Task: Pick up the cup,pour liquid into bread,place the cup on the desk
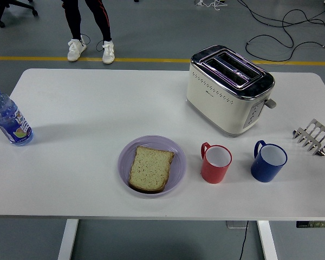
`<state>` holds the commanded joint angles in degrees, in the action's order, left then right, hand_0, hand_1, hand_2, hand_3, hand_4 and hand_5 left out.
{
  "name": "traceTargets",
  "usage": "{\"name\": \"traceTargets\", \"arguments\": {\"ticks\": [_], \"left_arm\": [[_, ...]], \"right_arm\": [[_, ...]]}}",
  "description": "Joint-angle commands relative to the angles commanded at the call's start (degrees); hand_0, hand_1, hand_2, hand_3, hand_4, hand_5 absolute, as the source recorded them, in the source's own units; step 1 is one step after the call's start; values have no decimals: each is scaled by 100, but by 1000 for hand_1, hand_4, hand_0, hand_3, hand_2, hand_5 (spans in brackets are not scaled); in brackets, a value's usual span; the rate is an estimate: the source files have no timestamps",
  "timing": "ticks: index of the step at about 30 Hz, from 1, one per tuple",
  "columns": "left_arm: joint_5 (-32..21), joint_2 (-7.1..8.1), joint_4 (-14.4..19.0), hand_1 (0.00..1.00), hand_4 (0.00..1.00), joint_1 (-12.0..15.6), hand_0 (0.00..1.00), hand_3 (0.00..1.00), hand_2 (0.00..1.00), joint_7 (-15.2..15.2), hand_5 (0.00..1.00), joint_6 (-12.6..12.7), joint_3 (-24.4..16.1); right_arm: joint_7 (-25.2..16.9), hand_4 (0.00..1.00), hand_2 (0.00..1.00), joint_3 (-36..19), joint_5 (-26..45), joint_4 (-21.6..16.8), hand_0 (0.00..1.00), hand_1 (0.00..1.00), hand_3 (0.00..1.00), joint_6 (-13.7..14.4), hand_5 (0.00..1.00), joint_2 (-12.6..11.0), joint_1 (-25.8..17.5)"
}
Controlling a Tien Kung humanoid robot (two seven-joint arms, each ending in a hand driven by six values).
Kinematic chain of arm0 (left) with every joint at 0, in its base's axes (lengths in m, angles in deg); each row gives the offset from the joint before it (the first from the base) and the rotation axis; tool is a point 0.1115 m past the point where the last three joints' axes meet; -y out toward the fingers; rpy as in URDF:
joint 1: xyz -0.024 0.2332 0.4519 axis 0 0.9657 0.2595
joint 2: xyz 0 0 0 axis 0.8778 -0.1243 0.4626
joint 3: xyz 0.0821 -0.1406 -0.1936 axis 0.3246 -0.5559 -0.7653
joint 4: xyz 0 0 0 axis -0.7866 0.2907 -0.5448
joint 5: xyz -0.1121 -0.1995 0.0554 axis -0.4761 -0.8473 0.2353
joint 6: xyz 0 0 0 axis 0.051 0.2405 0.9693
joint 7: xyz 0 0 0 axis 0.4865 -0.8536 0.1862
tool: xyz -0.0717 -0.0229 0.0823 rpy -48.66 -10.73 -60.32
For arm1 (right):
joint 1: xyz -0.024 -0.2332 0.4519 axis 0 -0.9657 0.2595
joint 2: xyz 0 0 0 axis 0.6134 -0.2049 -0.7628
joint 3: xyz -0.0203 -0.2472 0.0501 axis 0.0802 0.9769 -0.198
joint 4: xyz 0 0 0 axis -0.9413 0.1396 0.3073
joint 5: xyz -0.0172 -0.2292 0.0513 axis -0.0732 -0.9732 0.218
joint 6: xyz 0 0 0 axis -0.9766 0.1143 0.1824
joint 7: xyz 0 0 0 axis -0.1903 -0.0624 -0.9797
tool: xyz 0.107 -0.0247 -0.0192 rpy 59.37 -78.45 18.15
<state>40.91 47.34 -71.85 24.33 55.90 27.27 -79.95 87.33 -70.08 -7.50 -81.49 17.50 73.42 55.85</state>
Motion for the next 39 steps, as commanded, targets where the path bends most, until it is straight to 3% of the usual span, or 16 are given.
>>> {"name": "traceTargets", "arguments": {"ticks": [39], "left_arm": [[-122, 0, 0, 694, 325, 124, 659, 594, 710, -5, 862, 23, 193]], "right_arm": [[9, 506, 659, 112, -145, -92, 671, 621, 608, 12, 148, -83, -134]]}}
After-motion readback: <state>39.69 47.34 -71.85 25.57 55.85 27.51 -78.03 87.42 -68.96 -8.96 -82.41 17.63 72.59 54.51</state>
